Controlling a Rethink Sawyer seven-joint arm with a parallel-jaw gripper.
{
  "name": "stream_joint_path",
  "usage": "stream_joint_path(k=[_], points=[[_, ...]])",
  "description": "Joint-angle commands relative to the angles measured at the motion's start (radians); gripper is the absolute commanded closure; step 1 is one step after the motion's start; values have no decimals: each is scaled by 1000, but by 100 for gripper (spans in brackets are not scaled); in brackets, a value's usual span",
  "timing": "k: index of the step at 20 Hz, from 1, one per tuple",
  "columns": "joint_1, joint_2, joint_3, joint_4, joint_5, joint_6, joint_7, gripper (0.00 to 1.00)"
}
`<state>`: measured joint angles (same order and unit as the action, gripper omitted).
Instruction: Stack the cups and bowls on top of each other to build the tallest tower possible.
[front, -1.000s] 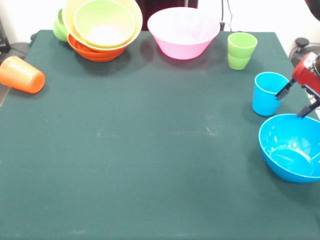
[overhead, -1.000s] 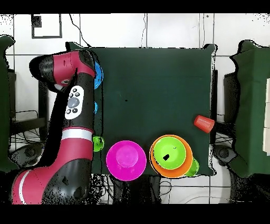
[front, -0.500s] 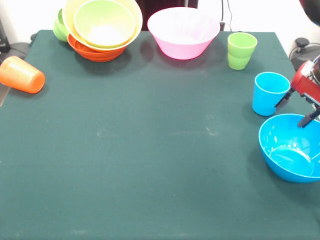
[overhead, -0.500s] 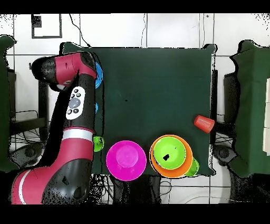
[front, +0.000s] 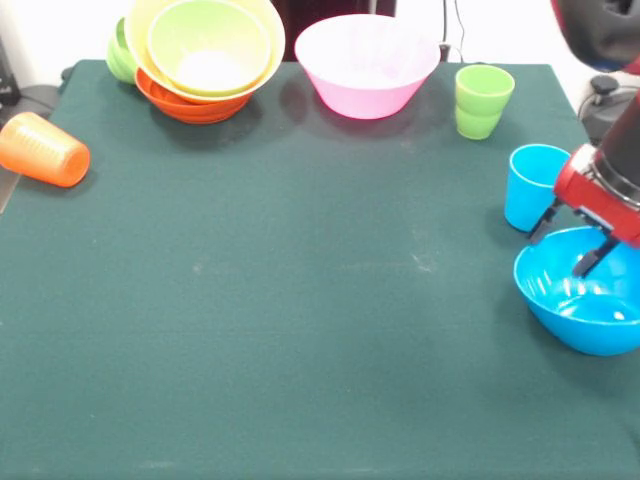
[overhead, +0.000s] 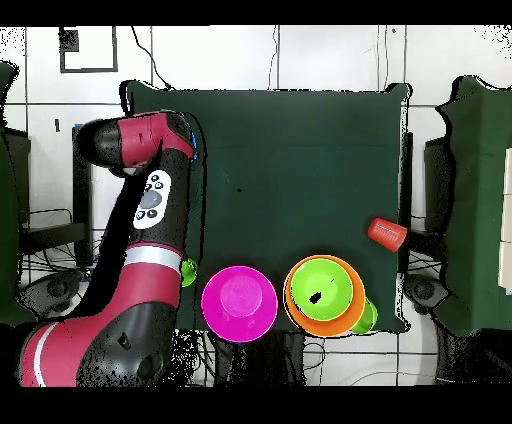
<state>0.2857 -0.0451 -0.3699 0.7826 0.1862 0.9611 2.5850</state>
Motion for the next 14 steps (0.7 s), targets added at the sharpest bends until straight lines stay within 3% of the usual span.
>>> stream_joint_path(k=[1,14], points=[[-58,-16,170,232,-46,-302,-43,0],[-77,-20,187,239,-50,-311,-73,0]])
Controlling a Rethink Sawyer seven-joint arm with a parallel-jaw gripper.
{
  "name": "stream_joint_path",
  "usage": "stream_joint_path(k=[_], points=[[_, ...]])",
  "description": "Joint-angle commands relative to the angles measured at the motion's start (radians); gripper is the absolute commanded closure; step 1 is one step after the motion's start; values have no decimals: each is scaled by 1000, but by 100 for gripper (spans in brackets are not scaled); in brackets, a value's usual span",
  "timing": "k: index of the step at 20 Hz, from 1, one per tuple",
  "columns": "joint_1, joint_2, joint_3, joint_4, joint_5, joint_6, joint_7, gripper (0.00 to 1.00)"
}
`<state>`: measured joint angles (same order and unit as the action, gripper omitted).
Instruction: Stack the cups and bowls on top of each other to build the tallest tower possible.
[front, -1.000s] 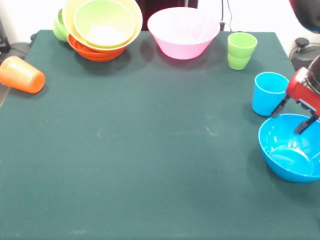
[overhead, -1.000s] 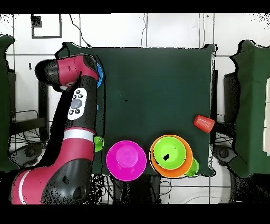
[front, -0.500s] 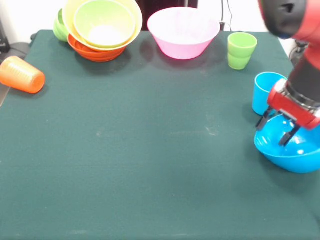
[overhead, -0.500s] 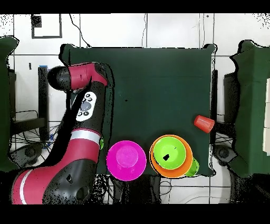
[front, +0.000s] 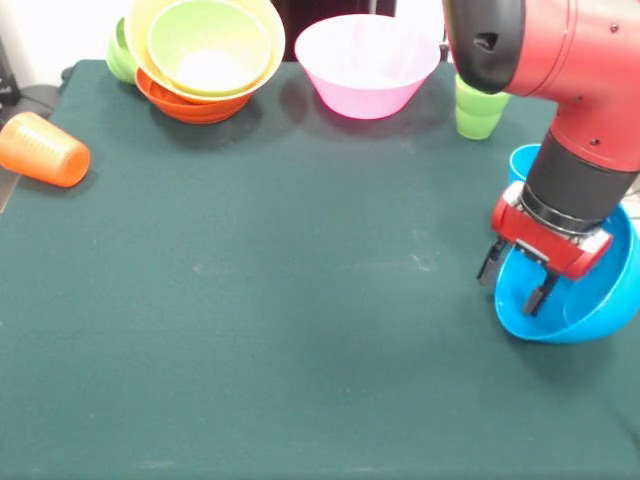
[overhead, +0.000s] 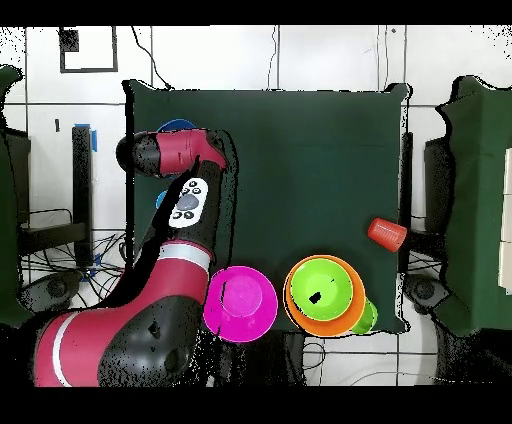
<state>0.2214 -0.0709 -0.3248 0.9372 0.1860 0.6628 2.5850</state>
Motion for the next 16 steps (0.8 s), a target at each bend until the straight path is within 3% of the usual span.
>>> stream_joint_path(k=[1,12,16], points=[[-14,7,143,82,-50,-13,-74,0],[-20,8,148,74,-52,-1,-75,0],[-11,-6,137,56,-46,75,-73,0]])
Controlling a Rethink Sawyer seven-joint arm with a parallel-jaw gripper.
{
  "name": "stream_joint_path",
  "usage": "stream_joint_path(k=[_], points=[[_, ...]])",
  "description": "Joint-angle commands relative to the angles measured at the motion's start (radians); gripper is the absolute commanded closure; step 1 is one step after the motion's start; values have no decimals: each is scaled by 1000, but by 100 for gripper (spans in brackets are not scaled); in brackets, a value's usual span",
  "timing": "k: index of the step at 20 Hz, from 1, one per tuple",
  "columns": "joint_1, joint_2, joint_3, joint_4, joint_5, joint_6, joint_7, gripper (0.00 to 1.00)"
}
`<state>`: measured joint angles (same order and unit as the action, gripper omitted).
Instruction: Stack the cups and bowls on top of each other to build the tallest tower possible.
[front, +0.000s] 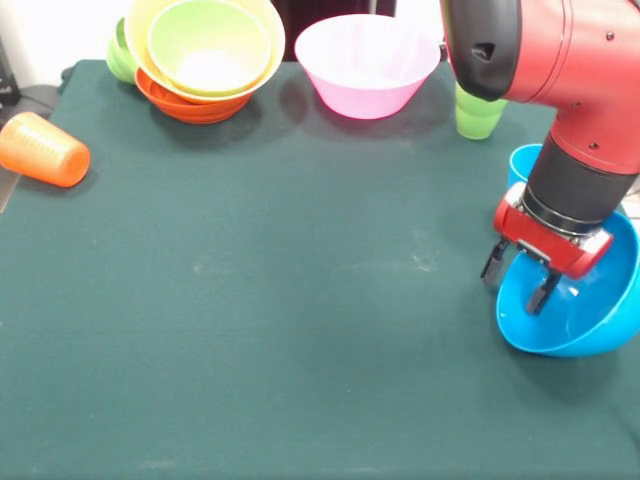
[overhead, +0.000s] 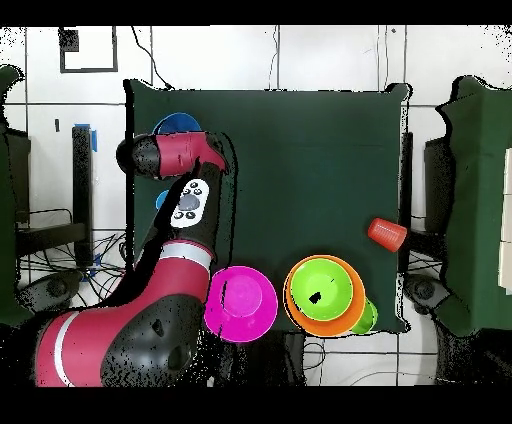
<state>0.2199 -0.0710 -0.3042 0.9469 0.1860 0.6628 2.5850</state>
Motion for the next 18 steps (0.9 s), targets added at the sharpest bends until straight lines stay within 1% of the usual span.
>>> stream_joint_path(k=[1,4,7,12,18], points=[[-4,-6,108,31,-44,109,-70,0],[12,-5,83,-17,-38,205,-50,0],[18,-11,72,-41,-36,271,-41,0],[21,-14,70,-52,-33,315,-24,0],[15,-10,71,-68,-34,332,-14,0]])
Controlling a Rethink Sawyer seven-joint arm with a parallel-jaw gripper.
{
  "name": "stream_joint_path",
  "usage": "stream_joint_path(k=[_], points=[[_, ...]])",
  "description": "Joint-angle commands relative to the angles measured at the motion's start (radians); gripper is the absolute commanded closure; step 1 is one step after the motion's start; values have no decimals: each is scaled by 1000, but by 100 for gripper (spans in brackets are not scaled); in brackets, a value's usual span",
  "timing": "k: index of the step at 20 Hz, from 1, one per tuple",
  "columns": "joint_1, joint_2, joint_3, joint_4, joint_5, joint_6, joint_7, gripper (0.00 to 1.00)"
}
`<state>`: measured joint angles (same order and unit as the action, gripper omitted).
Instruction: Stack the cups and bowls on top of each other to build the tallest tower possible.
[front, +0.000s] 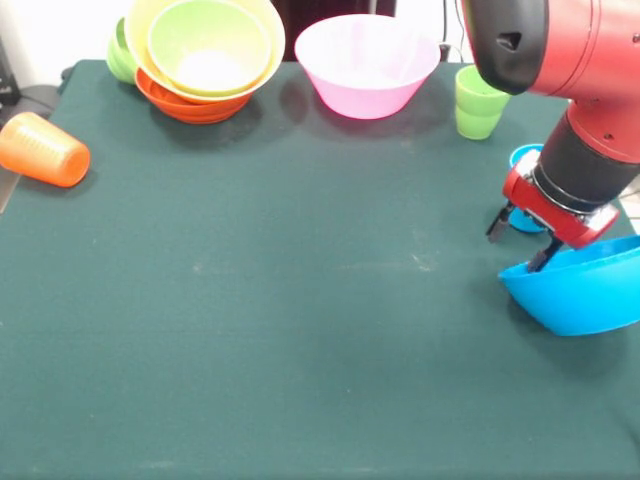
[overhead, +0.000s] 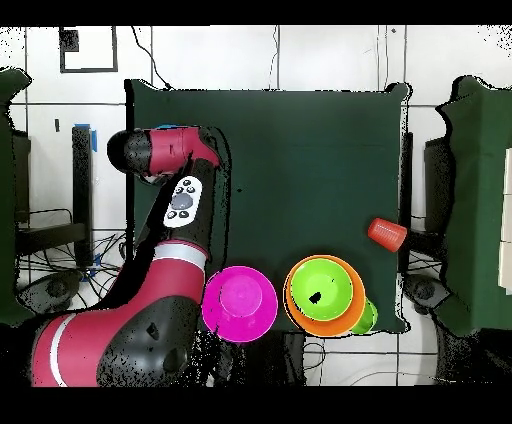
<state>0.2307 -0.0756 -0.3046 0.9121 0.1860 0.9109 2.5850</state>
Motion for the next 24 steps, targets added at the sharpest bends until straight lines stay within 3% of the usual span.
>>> stream_joint_path(k=[1,11,16,24], points=[[2,0,70,-44,-37,85,-18,0],[0,9,61,-68,-41,93,-13,0],[-37,44,194,-101,-8,-24,-137,0],[-109,35,337,-75,-3,-61,-243,0]])
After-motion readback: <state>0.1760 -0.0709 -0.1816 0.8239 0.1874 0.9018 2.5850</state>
